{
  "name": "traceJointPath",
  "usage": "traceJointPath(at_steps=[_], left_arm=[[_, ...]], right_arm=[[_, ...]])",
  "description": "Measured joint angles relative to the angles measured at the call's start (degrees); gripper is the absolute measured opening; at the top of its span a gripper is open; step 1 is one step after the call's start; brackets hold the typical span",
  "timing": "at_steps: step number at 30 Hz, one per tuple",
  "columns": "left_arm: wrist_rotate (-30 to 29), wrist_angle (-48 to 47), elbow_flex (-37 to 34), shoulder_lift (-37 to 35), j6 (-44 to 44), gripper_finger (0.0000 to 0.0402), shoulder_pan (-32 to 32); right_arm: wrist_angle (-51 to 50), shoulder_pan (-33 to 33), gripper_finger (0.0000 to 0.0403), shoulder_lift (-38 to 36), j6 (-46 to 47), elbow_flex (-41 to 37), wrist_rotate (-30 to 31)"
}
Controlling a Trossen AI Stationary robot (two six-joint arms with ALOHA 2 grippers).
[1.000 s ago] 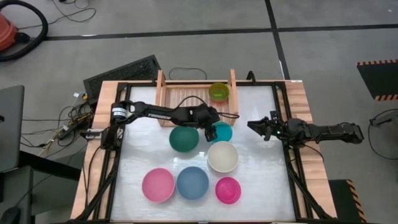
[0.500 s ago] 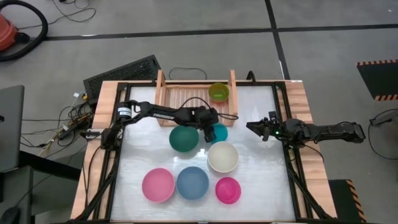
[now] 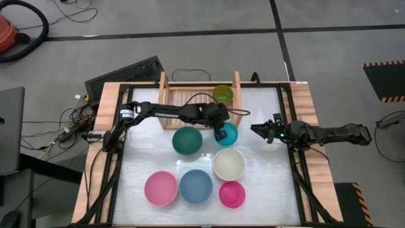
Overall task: Place and stack bowls onto a shelf
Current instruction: Stack the small light blue bowl on top of the small light green bowl on the shelf
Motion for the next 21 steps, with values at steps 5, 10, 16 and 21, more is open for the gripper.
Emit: traceJointPath(at_steps=[5,10,16,21], left_arm=[[-3.2,-8.9,7.7,0.0,2.1,0.0000,3.2],[-2.3,-10.6,10.3,0.0,0.7,0.0000,9.7],[3.6,-9.8,10.7,0.0,-6.2,0.0000,20.2],[4.8,-3.3,10.7,0.0,-10.8,0.0000,22.1]], right_arm=[[0.0,0.0,0.0189,0.0,-0.1,0.0,0.0],[0.0,0.0,0.0189,0.0,-0.1,0.0,0.0],[0.0,0.0,0.0189,0.0,-0.1,0.0,0.0],[0.0,0.0,0.0189,0.0,-0.1,0.0,1.8]])
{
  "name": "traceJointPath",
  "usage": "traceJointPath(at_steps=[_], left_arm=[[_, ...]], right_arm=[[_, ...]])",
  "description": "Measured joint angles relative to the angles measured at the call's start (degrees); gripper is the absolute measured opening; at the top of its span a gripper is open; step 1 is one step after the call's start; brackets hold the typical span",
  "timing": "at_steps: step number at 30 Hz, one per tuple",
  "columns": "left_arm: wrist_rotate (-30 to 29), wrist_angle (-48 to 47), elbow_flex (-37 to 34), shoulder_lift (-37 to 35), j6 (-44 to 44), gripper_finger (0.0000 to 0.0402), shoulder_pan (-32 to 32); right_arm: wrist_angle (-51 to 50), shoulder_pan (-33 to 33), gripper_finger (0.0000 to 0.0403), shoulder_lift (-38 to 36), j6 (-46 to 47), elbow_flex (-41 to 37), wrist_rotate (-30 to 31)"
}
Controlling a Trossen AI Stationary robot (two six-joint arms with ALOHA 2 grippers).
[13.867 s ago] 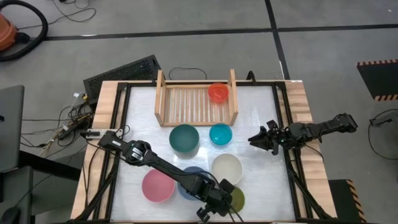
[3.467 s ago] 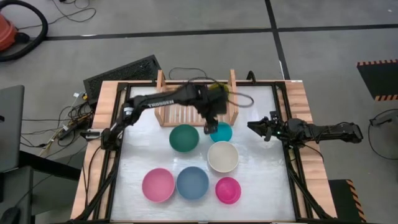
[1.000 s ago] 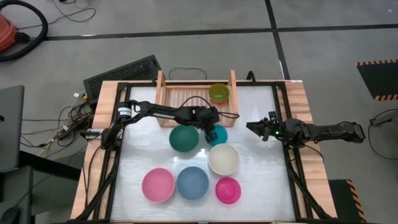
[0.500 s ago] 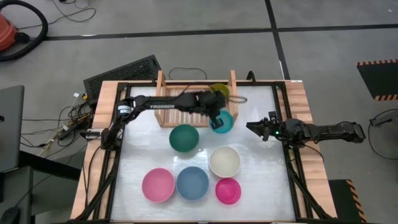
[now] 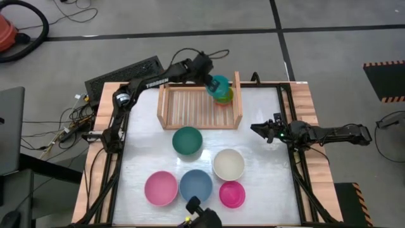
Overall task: Place and stack bowls onto a shelf
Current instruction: Stack the small light blue bowl on top of the small light green bowl on the shelf
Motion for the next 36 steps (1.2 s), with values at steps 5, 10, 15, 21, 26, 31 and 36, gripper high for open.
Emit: traceJointPath(at_steps=[5,10,15,21,26,31,36], left_arm=[[-3.2,2.4,0.0,0.0,-1.9,0.0000,-1.1],[-3.7,3.8,0.2,1.0,-4.9,0.0000,-1.2],[-4.5,1.9,0.4,4.3,-7.8,0.0000,-1.4],[-6.3,3.4,0.7,4.8,-10.1,0.0000,-1.3],[-7.0,3.5,0.7,5.3,-9.3,0.0000,-1.3],[-1.7,3.4,3.1,10.1,-11.4,0.0000,-1.3],[-4.0,-1.6,7.4,12.5,-11.3,0.0000,-1.5]], right_arm=[[0.0,-0.2,0.0189,0.0,-0.1,0.0,1.5],[0.0,-1.1,0.0189,0.0,-0.9,0.0,1.5],[0.0,-2.6,0.0189,0.2,-1.5,0.0,1.5],[0.0,-4.1,0.0189,0.8,-1.5,0.0,1.4],[0.0,-5.4,0.0189,1.1,-1.5,0.0,1.4],[0.0,-6.1,0.0189,1.0,-1.5,0.0,1.3],[0.0,-6.2,0.0189,1.0,-0.7,0.0,1.0]])
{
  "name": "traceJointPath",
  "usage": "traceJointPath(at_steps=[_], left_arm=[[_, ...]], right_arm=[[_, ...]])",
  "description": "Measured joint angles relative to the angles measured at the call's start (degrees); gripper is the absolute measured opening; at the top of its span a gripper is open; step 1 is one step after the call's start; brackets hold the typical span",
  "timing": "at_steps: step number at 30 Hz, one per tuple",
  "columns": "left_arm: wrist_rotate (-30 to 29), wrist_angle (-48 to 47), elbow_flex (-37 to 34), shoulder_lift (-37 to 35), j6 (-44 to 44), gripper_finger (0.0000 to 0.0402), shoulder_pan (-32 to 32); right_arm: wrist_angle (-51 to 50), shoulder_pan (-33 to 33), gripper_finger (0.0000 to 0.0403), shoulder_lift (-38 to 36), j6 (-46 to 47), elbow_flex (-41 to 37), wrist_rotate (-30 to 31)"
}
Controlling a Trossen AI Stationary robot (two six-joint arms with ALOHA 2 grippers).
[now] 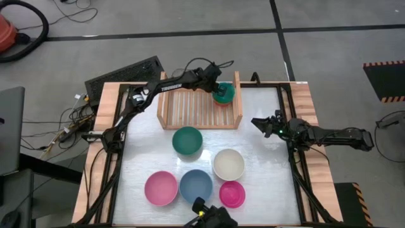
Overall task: Place and stack bowls onto a shelf
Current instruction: Stack the small light blue bowl on top of the small light green bowl on the shelf
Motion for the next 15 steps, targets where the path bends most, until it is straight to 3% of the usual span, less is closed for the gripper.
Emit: traceJointPath(at_steps=[15], left_arm=[[2.3,-0.4,0.7,0.7,2.4,0.0016,0.3]], right_arm=[[0.0,-0.1,0.0189,0.0,-0.3,0.0,0.1]])
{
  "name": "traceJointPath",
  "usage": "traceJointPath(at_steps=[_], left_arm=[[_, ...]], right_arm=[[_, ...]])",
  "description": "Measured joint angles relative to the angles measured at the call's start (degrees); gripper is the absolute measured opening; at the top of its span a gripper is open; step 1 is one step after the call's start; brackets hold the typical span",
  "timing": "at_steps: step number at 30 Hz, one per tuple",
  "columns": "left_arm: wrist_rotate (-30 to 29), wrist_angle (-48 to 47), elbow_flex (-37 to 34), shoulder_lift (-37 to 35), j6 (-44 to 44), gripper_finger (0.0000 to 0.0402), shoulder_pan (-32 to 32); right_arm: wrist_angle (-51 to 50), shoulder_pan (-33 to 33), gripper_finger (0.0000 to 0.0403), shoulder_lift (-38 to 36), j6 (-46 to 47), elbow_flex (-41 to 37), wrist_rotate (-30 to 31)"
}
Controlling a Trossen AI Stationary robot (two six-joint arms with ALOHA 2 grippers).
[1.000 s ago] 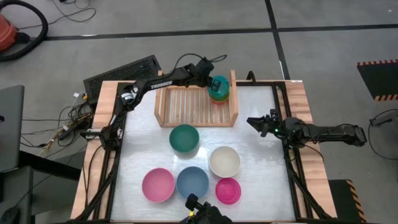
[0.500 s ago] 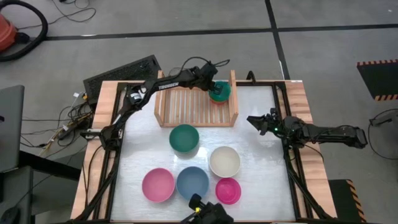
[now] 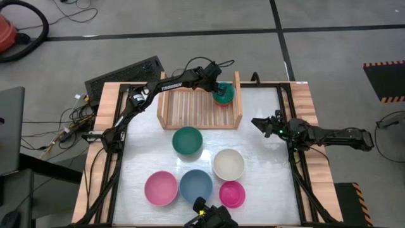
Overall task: Place and stack bowls onto a shelf
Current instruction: Stack the small light blue bowl on top of the small light green bowl on the shelf, then stack the small light pink bowl on top of the small light blue bowl on the shelf
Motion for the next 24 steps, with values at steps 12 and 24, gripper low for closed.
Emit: traceJointPath(at_steps=[12,24], left_arm=[[-0.9,-1.6,0.8,0.0,6.4,0.0159,0.5],[17.7,-17.9,16.2,-0.6,17.8,0.0198,-0.2]], right_arm=[[0.0,0.0,0.0189,0.0,-0.5,0.0,0.0],[4.3,1.5,0.0189,0.0,-4.0,-0.2,-1.2]])
